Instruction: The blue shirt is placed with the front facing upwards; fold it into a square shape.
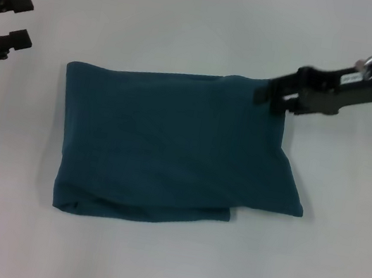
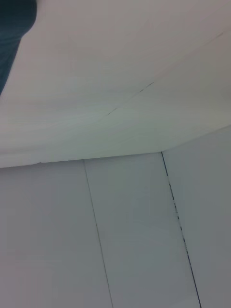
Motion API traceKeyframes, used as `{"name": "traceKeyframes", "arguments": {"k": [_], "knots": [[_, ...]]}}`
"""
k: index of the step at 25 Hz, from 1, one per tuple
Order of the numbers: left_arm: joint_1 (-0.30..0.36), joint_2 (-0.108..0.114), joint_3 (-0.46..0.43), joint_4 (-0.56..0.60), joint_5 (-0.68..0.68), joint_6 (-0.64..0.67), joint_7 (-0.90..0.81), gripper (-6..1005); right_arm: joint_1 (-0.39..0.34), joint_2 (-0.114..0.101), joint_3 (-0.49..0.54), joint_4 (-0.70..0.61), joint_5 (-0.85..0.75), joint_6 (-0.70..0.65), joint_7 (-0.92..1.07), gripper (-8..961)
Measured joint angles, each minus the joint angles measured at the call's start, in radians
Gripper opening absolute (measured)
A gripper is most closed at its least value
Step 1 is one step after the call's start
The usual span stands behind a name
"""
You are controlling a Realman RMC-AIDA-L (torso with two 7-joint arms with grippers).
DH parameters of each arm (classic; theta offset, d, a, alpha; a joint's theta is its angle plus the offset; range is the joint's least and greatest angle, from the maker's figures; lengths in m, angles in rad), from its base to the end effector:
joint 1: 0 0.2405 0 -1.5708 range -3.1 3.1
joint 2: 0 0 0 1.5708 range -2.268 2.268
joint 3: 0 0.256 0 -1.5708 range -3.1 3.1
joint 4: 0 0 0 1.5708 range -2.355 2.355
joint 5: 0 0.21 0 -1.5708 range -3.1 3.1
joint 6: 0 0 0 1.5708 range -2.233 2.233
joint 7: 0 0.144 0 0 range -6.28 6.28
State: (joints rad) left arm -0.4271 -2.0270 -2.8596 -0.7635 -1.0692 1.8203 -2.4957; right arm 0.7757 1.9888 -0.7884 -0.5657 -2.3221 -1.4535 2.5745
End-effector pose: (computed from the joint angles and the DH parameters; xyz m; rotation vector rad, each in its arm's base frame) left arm -0.3072 0.2910 0.0834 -1.9569 -2.1057 -1.1751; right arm 0.2416 0.3791 -0.0049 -2.3197 1.9846 0.2210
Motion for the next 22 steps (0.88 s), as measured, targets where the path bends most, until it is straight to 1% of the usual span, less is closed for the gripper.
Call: {"name": "traceKeyframes", "arguments": {"k": [5, 8, 11, 13, 16, 20, 21, 22], "knots": [[-0.002, 0.001, 0.0, 0.001, 0.0, -0.001, 0.001, 802, 0.005, 0.014, -0.075, 0.01, -0.008, 0.069, 0.008, 527], [-0.004, 0.001, 0.0, 0.002, 0.0, -0.001, 0.001, 802, 0.015, 0.017, -0.088, 0.009, -0.049, 0.09, 0.022, 527], [-0.004, 0.001, 0.002, 0.002, 0.0, 0.0, 0.002, 802, 0.022, 0.016, -0.083, -0.009, -0.072, 0.079, 0.03, 526], [-0.004, 0.001, 0.015, 0.001, 0.0, 0.006, 0.005, 802, 0.018, 0.01, -0.07, -0.042, -0.038, 0.036, 0.024, 526], [-0.005, 0.001, 0.063, -0.002, 0.003, 0.031, 0.033, 802, 0.006, 0.005, -0.063, -0.084, 0.029, -0.034, 0.017, 526], [-0.007, -0.001, 0.199, -0.003, 0.007, 0.048, 0.085, 802, -0.004, 0.002, -0.057, -0.085, 0.069, -0.1, 0.012, 526], [-0.007, -0.005, 0.237, -0.003, 0.008, 0.041, 0.092, 803, -0.007, 0.002, -0.053, -0.085, 0.07, -0.109, 0.012, 526], [-0.007, -0.009, 0.256, -0.002, 0.008, 0.034, 0.095, 803, -0.011, 0.002, -0.049, -0.088, 0.072, -0.118, 0.011, 526]]}}
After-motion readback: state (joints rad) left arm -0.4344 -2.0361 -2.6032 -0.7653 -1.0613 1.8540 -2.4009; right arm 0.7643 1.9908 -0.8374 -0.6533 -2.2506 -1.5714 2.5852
